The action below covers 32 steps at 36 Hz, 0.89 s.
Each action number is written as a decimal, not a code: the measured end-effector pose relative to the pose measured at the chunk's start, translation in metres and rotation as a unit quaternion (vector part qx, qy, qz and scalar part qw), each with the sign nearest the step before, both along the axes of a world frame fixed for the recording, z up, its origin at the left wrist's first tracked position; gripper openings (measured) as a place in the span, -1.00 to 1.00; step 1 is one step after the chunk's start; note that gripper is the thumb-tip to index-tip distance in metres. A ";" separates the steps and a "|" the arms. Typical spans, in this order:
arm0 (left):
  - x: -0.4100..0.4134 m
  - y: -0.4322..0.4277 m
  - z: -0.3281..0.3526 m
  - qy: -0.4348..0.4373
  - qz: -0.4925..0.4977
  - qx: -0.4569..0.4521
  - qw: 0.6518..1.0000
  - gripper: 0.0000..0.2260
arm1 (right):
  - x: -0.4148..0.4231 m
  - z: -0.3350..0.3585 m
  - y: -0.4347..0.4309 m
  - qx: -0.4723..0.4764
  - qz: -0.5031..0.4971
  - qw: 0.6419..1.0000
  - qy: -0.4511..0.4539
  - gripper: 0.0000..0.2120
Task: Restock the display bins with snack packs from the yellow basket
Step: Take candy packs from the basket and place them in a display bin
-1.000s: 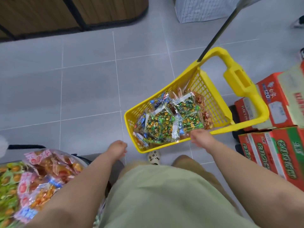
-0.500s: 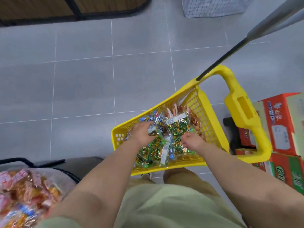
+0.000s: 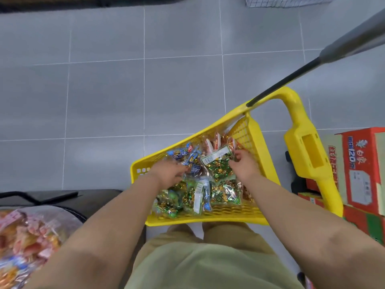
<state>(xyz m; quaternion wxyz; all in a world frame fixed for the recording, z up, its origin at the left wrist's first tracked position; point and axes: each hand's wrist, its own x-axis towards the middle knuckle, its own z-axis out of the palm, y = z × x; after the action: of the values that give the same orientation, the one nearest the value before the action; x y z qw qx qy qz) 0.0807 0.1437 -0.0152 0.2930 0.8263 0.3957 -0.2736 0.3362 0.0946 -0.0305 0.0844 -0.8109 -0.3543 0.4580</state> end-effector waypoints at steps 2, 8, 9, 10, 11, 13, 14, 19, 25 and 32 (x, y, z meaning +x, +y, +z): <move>-0.013 0.004 0.003 -0.010 0.069 -0.008 0.998 -0.80 | -0.005 -0.002 0.010 -0.011 0.032 0.999 -0.019 -0.51; -0.026 0.007 0.018 -0.214 0.537 -0.031 0.816 -0.96 | -0.016 -0.015 0.013 -0.102 0.052 0.992 -0.049 -0.28; -0.025 0.006 0.020 -0.235 0.577 -0.025 0.782 -0.92 | -0.016 -0.017 0.012 -0.110 0.068 0.989 -0.067 -0.28; -0.025 0.004 0.022 -0.250 0.607 -0.020 0.754 -0.92 | -0.016 -0.018 0.012 -0.121 0.094 0.985 -0.076 -0.28; -0.024 0.003 0.023 -0.260 0.630 -0.020 0.731 -0.93 | -0.016 -0.019 0.011 -0.133 0.122 0.981 -0.072 -0.28; -0.021 -0.002 0.023 -0.266 0.669 -0.032 0.693 -0.92 | -0.013 -0.020 0.010 -0.146 0.136 0.980 -0.024 -0.28; -0.020 -0.004 0.022 -0.267 0.688 -0.041 0.674 -0.91 | -0.011 -0.019 0.009 -0.145 0.121 0.982 0.008 -0.30; -0.011 -0.016 0.019 -0.272 0.767 -0.080 0.576 -0.91 | 0.004 0.000 0.001 -0.036 -0.003 0.997 0.063 -0.66; -0.003 -0.024 0.027 -0.333 0.812 -0.122 0.464 -0.83 | 0.019 0.035 0.003 0.074 -0.175 0.967 0.167 -0.58; 0.018 -0.024 0.046 -0.383 0.790 -0.254 0.407 -0.84 | -0.021 0.049 0.013 0.012 -0.099 0.935 0.340 -0.73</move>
<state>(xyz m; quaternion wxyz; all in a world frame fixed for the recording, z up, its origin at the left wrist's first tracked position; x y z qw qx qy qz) 0.0986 0.1195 0.0303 0.6967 0.0541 0.6318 0.3356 0.3149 0.1076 0.0187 0.2546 -0.6366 -0.2284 0.6912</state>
